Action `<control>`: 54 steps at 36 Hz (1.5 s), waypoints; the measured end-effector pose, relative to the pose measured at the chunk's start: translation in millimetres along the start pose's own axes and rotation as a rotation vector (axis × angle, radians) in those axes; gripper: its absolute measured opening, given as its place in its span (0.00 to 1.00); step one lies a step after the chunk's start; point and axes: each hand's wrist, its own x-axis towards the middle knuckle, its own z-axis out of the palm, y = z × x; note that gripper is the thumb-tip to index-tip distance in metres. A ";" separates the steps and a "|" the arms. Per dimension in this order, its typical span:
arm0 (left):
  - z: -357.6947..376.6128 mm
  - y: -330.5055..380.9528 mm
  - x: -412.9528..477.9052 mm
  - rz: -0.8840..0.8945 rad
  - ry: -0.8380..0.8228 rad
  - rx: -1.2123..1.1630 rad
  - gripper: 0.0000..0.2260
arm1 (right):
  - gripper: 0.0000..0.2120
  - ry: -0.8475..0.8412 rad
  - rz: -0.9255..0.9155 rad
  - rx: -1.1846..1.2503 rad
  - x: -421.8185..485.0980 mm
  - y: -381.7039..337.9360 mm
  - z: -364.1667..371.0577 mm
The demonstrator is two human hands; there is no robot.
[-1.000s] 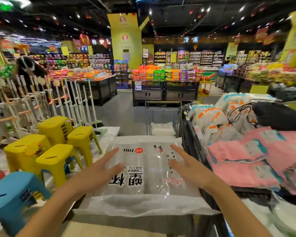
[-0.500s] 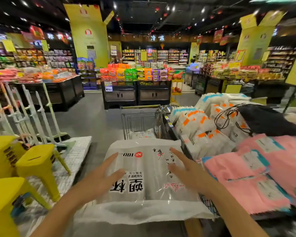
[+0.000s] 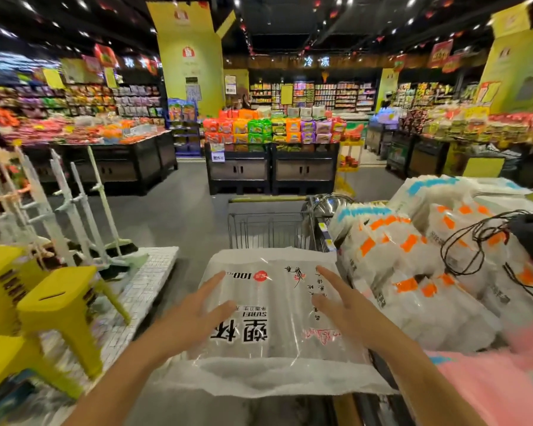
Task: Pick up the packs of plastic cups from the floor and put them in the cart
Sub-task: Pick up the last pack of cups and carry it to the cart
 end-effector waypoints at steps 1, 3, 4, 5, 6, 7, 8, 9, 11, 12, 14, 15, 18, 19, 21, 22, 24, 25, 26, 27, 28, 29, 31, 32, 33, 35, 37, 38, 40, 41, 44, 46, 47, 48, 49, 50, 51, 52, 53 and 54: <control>1.0 -0.7 11.5 -0.007 -0.003 -0.009 0.30 | 0.30 -0.011 0.000 0.004 13.0 5.0 -1.8; 1.6 -1.8 36.0 -0.020 -0.015 -0.047 0.30 | 0.30 -0.038 0.005 0.023 38.2 13.4 -5.3; 1.3 -2.3 48.6 -0.020 -0.017 -0.065 0.30 | 0.29 -0.045 0.009 0.029 50.5 16.8 -6.5; 0.9 -1.1 61.4 -0.014 -0.016 -0.074 0.30 | 0.29 -0.049 0.017 0.034 63.5 20.0 -7.8; 0.2 -0.5 75.8 -0.015 -0.018 -0.076 0.30 | 0.29 -0.049 0.021 0.038 77.3 23.2 -9.1; -1.0 0.7 89.8 -0.016 -0.017 -0.073 0.30 | 0.29 -0.046 0.023 0.043 91.4 26.0 -10.3; -2.5 0.9 104.2 -0.014 -0.019 -0.069 0.31 | 0.29 -0.043 0.023 0.043 105.4 27.9 -11.4; -4.4 0.8 118.2 -0.008 -0.019 -0.066 0.30 | 0.29 -0.041 0.024 0.036 118.8 29.9 -12.2; -8.4 -3.4 147.0 0.007 -0.017 -0.059 0.30 | 0.29 -0.026 0.025 0.010 144.5 34.2 -12.4; -9.8 -6.2 160.7 0.012 -0.019 -0.054 0.31 | 0.29 -0.013 0.027 0.003 156.5 35.5 -12.1; -11.9 -13.5 187.4 0.034 -0.020 -0.066 0.31 | 0.29 0.011 0.031 -0.010 181.4 39.9 -10.1; -13.0 -16.3 199.4 0.045 -0.024 -0.074 0.31 | 0.29 0.018 0.041 -0.016 193.0 42.6 -8.3; -12.1 -28.6 237.5 0.069 -0.045 -0.080 0.31 | 0.29 0.019 0.066 -0.025 224.1 48.1 -1.8; -10.3 -33.2 250.5 0.071 -0.044 -0.075 0.31 | 0.29 0.014 0.076 -0.023 233.3 52.0 0.7; -2.9 -45.8 276.2 0.077 -0.041 -0.069 0.33 | 0.29 0.014 0.103 -0.013 249.1 61.0 7.3; 2.2 -53.4 287.7 0.086 -0.049 -0.073 0.33 | 0.29 0.019 0.109 -0.007 257.1 66.4 11.5; 14.2 -67.5 309.1 0.088 -0.079 -0.079 0.34 | 0.30 0.020 0.109 0.019 272.5 84.6 22.6; 20.5 -71.3 318.0 0.073 -0.095 -0.073 0.34 | 0.31 0.014 0.113 0.029 279.3 95.8 29.0; 28.2 -77.0 325.8 0.049 -0.111 -0.070 0.33 | 0.31 0.008 0.120 0.037 285.1 107.7 35.4; 36.2 -81.4 332.6 0.038 -0.125 -0.070 0.32 | 0.31 0.002 0.131 0.052 289.8 118.3 41.0; 44.5 -86.4 339.6 0.027 -0.139 -0.085 0.32 | 0.31 -0.004 0.145 0.064 295.5 129.5 46.7; 52.7 -91.6 347.0 0.026 -0.148 -0.106 0.31 | 0.30 -0.015 0.161 0.069 301.9 140.4 52.2; 70.1 -107.4 364.3 -0.001 -0.173 -0.143 0.31 | 0.30 -0.036 0.183 0.070 316.0 158.9 62.0; 78.4 -115.5 373.2 -0.022 -0.182 -0.147 0.31 | 0.30 -0.039 0.188 0.070 323.3 168.6 66.2; 87.0 -122.7 382.1 -0.039 -0.183 -0.143 0.31 | 0.30 -0.044 0.196 0.070 330.3 178.9 70.6; 104.8 -134.4 398.1 -0.082 -0.190 -0.142 0.32 | 0.30 -0.061 0.214 0.072 343.7 200.6 80.7; 122.1 -145.8 412.0 -0.120 -0.197 -0.142 0.32 | 0.30 -0.087 0.234 0.080 355.4 224.4 91.0; 131.0 -150.0 418.2 -0.134 -0.197 -0.153 0.32 | 0.30 -0.097 0.235 0.085 360.7 236.1 96.1; 147.7 -159.3 430.7 -0.174 -0.207 -0.139 0.33 | 0.30 -0.146 0.273 0.094 373.2 252.3 104.2; 155.0 -163.3 437.0 -0.199 -0.219 -0.113 0.33 | 0.30 -0.165 0.297 0.107 379.6 260.5 108.0; 177.0 -177.4 451.0 -0.248 -0.212 -0.125 0.33 | 0.30 -0.207 0.319 0.126 397.8 284.0 123.7; 187.7 -185.9 458.8 -0.264 -0.204 -0.113 0.33 | 0.30 -0.227 0.334 0.135 408.5 298.9 135.5; 192.4 -190.9 461.1 -0.280 -0.202 -0.101 0.32 | 0.30 -0.243 0.350 0.139 411.3 305.5 140.9; 197.1 -196.7 461.5 -0.301 -0.205 -0.097 0.32 | 0.29 -0.261 0.370 0.149 412.8 310.5 146.4; 201.9 -203.1 461.5 -0.310 -0.205 -0.098 0.33 | 0.29 -0.279 0.392 0.160 413.8 314.9 152.4; 206.4 -209.3 461.1 -0.313 -0.207 -0.108 0.33 | 0.29 -0.298 0.404 0.166 414.9 318.7 158.4; 210.5 -215.6 461.1 -0.313 -0.209 -0.121 0.33 | 0.30 -0.317 0.406 0.168 416.6 321.8 164.9; 213.9 -221.7 461.4 -0.310 -0.214 -0.129 0.33 | 0.30 -0.329 0.409 0.169 418.1 324.1 170.5; 216.7 -227.2 462.2 -0.310 -0.224 -0.128 0.32 | 0.30 -0.337 0.416 0.171 419.3 325.9 174.9; 218.9 -231.5 463.0 -0.317 -0.234 -0.126 0.32 | 0.30 -0.344 0.432 0.178 419.7 326.8 177.1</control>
